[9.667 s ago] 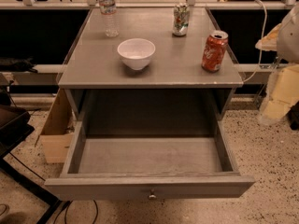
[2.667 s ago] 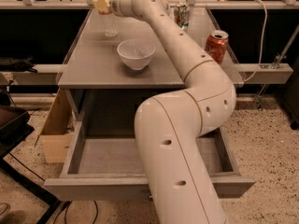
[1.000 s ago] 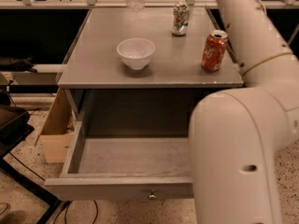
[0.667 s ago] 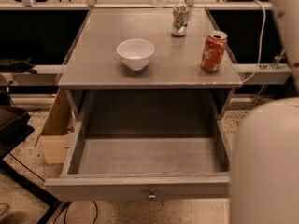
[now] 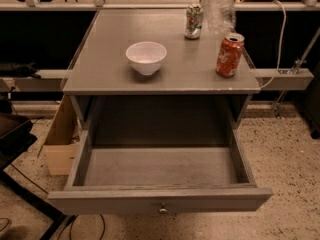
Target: Place water bottle into top drawer
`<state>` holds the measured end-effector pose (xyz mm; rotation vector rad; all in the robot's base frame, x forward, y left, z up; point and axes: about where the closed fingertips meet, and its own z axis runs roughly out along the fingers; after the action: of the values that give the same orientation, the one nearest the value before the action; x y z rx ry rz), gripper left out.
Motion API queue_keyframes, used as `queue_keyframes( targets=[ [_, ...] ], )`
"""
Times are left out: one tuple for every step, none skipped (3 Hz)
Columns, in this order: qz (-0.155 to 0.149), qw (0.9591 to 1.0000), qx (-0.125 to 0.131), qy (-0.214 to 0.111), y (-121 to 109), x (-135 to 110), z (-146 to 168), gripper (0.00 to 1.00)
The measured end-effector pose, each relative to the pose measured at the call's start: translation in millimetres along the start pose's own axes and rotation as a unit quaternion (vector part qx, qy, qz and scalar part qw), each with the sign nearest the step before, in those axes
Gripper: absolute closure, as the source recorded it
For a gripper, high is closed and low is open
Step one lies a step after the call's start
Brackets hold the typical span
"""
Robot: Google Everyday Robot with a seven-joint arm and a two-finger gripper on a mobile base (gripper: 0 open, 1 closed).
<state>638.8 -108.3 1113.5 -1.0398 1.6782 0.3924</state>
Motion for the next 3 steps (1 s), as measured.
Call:
queue_keyframes(
  targets=[
    [0.031,0.9961,-0.047,0.068,55,63,-23,1.00],
    [0.030,0.9742,-0.123,0.187,111,148,13,1.00],
    [-0.023,0.9507,-0.148,0.271,129,191,48,1.00]
  ],
)
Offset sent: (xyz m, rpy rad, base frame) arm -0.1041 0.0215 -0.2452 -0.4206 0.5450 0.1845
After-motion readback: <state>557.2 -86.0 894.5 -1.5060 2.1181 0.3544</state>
